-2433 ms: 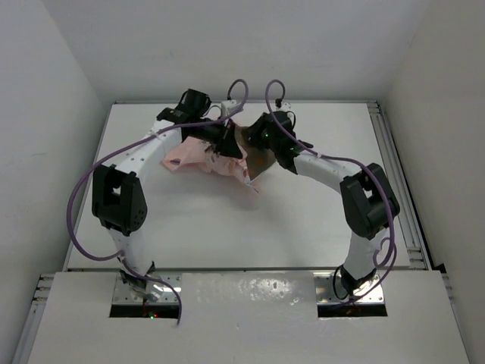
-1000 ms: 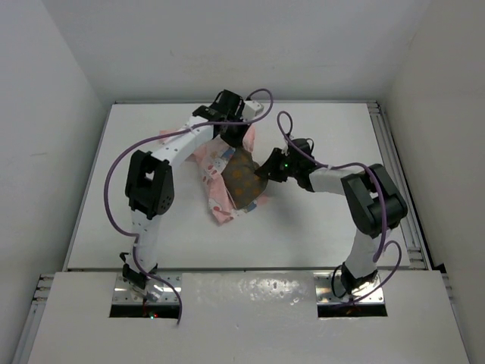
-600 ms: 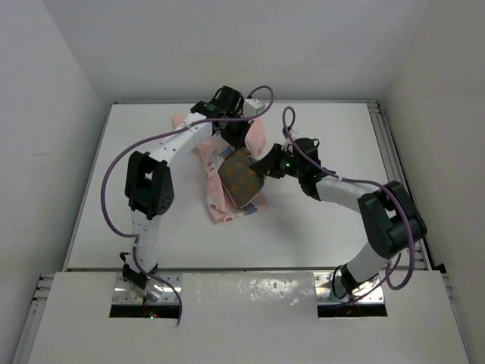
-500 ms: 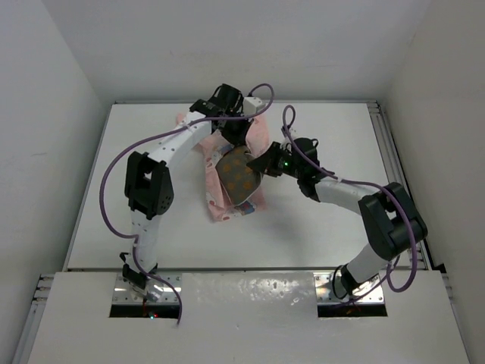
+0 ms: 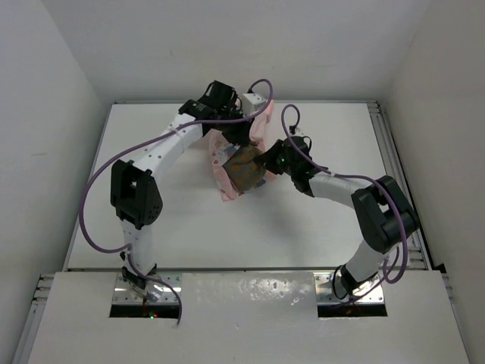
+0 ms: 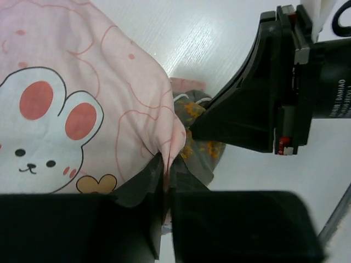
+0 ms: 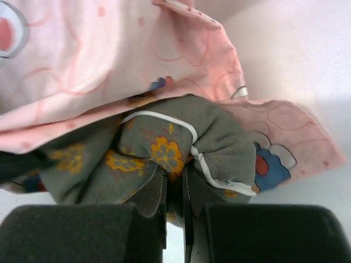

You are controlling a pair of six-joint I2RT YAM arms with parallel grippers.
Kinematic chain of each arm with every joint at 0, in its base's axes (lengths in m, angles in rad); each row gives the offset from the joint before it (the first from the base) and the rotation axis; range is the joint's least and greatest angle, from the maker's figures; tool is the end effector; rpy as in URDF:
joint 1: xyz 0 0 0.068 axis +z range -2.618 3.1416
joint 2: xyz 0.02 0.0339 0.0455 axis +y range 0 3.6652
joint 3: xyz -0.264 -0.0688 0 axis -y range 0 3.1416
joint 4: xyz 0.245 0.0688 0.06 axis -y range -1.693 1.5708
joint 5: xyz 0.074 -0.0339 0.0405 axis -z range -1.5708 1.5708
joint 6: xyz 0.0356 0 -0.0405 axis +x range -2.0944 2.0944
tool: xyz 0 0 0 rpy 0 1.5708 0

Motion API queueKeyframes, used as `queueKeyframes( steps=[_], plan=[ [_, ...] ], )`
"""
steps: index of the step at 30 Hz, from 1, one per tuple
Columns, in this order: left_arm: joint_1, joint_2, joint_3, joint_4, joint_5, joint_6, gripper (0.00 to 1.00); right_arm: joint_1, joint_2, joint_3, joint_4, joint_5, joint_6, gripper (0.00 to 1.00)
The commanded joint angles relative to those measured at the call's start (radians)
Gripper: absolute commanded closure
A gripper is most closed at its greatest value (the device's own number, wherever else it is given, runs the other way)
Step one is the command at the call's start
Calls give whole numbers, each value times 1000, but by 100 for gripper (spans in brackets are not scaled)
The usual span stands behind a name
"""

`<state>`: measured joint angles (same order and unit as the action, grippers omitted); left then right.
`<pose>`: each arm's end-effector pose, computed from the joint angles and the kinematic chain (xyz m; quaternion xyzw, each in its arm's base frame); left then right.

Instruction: Put the pillow into the pillowcase

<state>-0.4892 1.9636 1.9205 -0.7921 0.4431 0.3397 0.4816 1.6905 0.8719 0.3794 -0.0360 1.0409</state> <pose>0.3809 -0.2201 0.3281 0.4389 0.8014 -0.2307 0.3345 0.3202 0.1688 0.1911 0.2237 0.8139 0.3807 0.3776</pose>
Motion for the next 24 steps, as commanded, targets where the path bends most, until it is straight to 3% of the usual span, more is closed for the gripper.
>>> queueKeyframes(
  steps=[1, 4, 10, 13, 14, 15, 16, 18, 24],
  plan=[
    [-54, -45, -70, 59, 56, 4, 90, 26, -20, 62, 136, 74, 60, 100],
    [-68, -42, -142, 138, -82, 28, 82, 29, -17, 70, 138, 70, 65, 100],
    [-74, -22, -297, 346, -557, 42, 69, 32, 28, 76, 98, 54, 87, 100],
    [-74, -16, -313, 396, -642, 45, 66, 34, 55, 70, 96, 41, 105, 100],
    [-74, -17, -313, 407, -647, 42, 69, 34, 60, 70, 101, 39, 108, 100],
    [-74, -19, -310, 407, -649, 32, 84, 34, 67, 70, 101, 39, 107, 100],
    [-74, -20, -305, 400, -638, 24, 91, 34, 69, 70, 101, 39, 105, 100],
    [-74, -20, -278, 377, -612, 4, 100, 32, 75, 67, 105, 41, 110, 100],
    [-81, -32, -83, 141, -315, -42, 100, 14, 95, 110, 161, 10, 159, 100]
  ],
)
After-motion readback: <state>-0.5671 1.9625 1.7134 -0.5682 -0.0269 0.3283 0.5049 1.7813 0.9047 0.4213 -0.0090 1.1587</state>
